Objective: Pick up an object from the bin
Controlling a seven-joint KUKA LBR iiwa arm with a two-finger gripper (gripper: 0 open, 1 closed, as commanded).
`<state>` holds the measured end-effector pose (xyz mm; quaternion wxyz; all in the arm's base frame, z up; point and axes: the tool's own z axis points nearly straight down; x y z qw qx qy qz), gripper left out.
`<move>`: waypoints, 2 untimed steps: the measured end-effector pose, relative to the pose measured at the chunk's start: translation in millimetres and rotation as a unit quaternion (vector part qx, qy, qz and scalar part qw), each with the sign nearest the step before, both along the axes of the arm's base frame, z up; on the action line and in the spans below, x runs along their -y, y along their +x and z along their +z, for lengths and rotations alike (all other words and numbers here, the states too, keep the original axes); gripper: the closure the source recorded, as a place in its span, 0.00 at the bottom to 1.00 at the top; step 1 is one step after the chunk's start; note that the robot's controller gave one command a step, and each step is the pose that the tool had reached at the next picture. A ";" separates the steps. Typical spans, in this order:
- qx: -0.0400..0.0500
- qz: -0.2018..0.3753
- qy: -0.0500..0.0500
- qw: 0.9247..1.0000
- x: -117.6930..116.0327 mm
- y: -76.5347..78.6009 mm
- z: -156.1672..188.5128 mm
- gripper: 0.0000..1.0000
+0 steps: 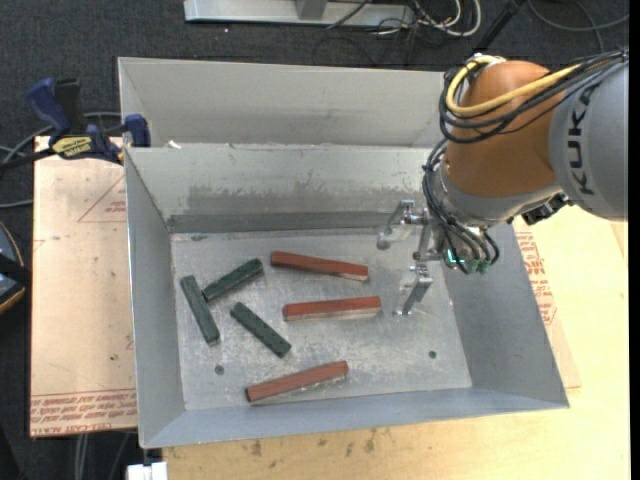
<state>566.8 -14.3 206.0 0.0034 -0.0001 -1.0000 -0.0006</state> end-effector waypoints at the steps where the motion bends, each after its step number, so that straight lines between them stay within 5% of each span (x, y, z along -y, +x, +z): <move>1: 0.004 0.000 0.000 1.000 0.0 1.5 4.6 0.00; 2: 0.009 0.021 0.000 1.000 -8.8 12.8 -37.9 0.00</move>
Offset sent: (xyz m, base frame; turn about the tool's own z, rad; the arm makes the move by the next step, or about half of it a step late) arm 0.0213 0.0212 -0.0991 -0.0981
